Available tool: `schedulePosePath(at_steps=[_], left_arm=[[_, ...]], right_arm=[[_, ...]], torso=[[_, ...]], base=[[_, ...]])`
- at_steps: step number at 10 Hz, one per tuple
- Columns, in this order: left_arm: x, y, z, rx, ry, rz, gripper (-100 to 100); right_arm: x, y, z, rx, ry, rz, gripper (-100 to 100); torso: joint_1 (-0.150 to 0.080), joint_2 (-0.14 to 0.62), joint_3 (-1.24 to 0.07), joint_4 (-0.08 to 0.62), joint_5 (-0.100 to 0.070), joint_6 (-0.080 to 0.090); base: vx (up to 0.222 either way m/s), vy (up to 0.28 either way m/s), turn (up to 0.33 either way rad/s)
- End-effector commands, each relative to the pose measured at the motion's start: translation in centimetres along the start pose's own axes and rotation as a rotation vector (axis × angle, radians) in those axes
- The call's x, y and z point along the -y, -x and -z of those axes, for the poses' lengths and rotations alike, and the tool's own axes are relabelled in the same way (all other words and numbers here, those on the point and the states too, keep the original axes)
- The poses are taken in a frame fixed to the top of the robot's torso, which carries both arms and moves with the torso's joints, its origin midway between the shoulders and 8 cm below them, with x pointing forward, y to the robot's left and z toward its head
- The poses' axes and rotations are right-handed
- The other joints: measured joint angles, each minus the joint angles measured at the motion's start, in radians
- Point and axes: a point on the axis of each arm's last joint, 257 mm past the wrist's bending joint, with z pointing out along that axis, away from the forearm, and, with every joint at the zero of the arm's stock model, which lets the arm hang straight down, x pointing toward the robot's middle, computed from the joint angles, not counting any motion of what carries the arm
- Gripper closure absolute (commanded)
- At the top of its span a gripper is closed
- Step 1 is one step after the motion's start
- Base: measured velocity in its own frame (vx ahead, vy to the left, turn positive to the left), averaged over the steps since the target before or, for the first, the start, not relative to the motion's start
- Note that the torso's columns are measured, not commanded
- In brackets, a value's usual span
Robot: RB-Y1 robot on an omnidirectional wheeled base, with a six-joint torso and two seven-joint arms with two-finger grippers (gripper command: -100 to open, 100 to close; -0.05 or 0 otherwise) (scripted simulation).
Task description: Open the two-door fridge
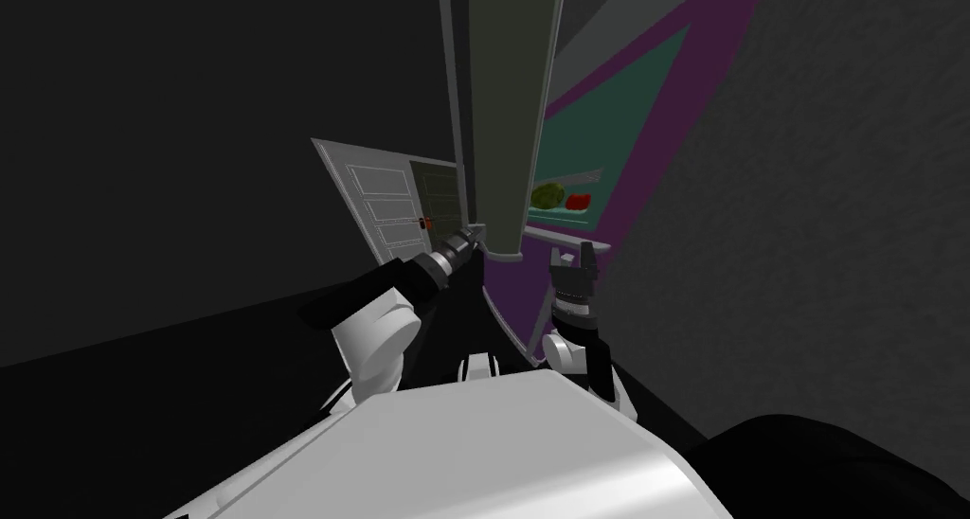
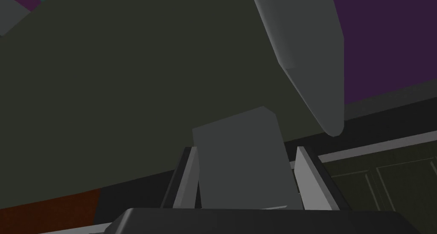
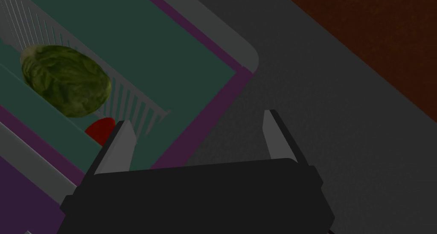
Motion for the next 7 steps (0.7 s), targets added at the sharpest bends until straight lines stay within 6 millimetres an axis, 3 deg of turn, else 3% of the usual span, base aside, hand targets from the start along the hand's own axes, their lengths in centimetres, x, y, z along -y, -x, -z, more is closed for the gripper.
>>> schedulePosePath(at_steps=[1,7], left_arm=[[0.6,-0.4,-0.1,-0.013,-0.02,0.002,100],[1.7,-2.6,-0.1,-0.082,-0.051,0.018,100]], right_arm=[[0.0,0.0,0.0,0.0,0.0,0.0,0],[0.0,0.0,0.0,0.0,0.0,0.0,0]], torso=[[-0.008,-0.003,-0.003,0.001,-0.003,0.002],[-0.01,-0.01,-0.009,0.0,-0.005,0.003]], base=[[0.088,0.222,-0.033],[0.088,0.229,-0.064]])
